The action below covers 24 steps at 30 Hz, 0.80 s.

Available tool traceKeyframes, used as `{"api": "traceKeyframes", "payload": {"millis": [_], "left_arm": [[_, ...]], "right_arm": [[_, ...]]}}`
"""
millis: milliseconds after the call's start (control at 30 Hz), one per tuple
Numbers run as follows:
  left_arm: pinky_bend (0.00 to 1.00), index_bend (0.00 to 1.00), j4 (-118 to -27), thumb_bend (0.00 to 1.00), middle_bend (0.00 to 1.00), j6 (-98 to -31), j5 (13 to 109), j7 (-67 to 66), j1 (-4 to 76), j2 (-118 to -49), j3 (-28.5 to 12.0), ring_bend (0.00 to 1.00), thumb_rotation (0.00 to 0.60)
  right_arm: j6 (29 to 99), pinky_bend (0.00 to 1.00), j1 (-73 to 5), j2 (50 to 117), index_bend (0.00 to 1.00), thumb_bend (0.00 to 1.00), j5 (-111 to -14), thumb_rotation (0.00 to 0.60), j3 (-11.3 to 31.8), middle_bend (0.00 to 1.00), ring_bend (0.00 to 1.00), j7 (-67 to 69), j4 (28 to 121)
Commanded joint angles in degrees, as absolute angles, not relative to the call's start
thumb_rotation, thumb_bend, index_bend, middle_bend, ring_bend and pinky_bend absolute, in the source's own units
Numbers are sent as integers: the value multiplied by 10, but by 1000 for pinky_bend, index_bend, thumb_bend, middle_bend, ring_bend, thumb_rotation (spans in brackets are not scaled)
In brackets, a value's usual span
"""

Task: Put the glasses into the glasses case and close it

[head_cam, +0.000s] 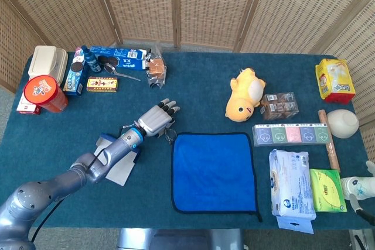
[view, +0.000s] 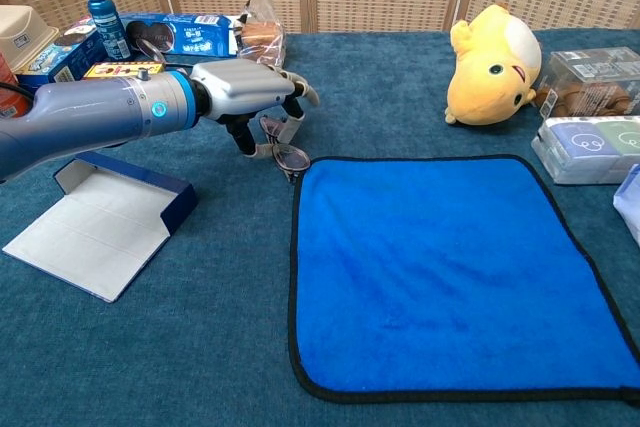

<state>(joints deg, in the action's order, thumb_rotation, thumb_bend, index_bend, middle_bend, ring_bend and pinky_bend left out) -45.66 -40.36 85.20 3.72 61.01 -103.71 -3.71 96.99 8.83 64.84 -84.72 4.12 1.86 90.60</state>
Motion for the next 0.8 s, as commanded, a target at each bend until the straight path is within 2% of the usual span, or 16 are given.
{"api": "traceKeyframes", "payload": {"millis": [33,267,433,667,800], "left_arm": [[59,657,-462,409,188,-406,849,35,607,-1034,-38,0,600],[68,739,-485,410,248,-415,840,32,601,-1018,-45,16,600],[70,722,-512,409,238,-423,833,30,594,-996,-52,14,600],[70,709,-594,409,212,-447,817,11,571,-934,-59,9,600],[69,708,-682,406,205,-470,793,-9,540,-877,-62,7,600]], "right_arm": [[973,379,89,648,140,280,-850,600,42,263,314,19,906],[977,379,90,649,141,274,-854,600,42,263,315,17,906],[979,379,89,649,140,272,-856,600,43,263,315,17,906],[978,379,85,649,140,272,-861,600,46,263,315,15,907],[967,379,75,651,141,272,-865,600,48,263,315,12,908]]}}
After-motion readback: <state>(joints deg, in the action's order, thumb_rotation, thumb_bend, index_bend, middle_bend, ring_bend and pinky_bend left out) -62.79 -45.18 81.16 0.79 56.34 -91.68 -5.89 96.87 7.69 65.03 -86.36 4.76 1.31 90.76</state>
